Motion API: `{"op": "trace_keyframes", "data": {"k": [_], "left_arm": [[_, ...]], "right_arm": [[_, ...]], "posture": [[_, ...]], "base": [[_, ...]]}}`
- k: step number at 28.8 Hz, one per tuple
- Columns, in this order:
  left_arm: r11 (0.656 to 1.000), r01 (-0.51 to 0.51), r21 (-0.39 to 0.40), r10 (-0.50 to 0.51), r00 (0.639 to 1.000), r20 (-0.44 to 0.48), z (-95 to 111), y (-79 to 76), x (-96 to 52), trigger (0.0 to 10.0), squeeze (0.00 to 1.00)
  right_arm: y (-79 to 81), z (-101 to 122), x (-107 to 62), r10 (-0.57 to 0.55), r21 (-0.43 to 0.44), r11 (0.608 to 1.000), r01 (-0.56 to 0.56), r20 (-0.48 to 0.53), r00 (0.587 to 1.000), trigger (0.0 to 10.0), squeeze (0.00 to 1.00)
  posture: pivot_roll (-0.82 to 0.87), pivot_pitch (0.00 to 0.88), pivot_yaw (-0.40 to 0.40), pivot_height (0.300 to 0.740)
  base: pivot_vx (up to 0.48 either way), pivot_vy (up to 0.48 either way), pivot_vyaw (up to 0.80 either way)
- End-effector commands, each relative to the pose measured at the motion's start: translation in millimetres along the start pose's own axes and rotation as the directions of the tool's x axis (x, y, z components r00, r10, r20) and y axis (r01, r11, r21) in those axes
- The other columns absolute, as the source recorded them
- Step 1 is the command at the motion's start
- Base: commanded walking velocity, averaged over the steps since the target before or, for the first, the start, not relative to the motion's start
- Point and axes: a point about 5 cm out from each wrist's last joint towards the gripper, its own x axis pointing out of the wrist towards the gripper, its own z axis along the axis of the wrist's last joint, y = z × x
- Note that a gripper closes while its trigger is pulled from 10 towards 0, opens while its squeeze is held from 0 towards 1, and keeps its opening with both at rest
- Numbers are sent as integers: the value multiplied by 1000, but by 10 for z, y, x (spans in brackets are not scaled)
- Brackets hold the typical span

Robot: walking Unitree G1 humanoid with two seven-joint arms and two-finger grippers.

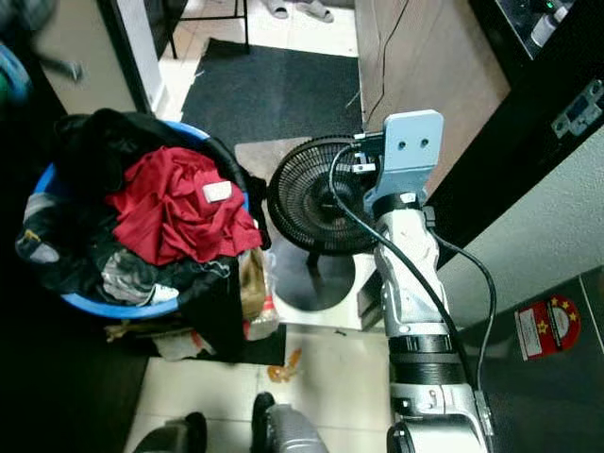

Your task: Clothes washing

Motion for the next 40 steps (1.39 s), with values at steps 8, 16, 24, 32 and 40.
{"op": "trace_keyframes", "data": {"k": [8, 16, 24, 32, 40], "left_arm": [[998, 12, -66, -25, 978, -206, -589, -217, 97, 10000, 1000], [976, 205, -68, -212, 969, -128, -389, -669, 206, 10000, 1000], [954, 282, -101, -292, 951, -101, -308, -878, 215, 10000, 1000], [960, 229, -159, -265, 929, -260, -868, -851, 137, 10000, 906], [918, 318, -237, -384, 862, -331, -1127, -1112, 31, 10000, 0]], "right_arm": [[-24, -40, -22, -7, 4, 1000, 7, -9, 1000, 10000, 0], [-56, -28, -17, -19, -3, 1000, 19, -3, 1000, 10000, 0], [-76, -55, -41, -32, -8, 999, 31, -8, 999, 10000, 0], [-92, -40, -23, -35, -11, 999, 35, 1, 999, 10000, 0], [-139, -34, -63, -43, -24, 999, 43, 3, 999, 10000, 0]], "posture": [[11, 143, 12, 740], [0, 143, 24, 740], [-2, 135, 33, 740], [-7, 131, 29, 740], [-36, 129, 40, 740]], "base": [[0, 0, 0], [0, 0, 0], [0, 0, 0], [0, 0, 0], [0, 0, 0]]}}
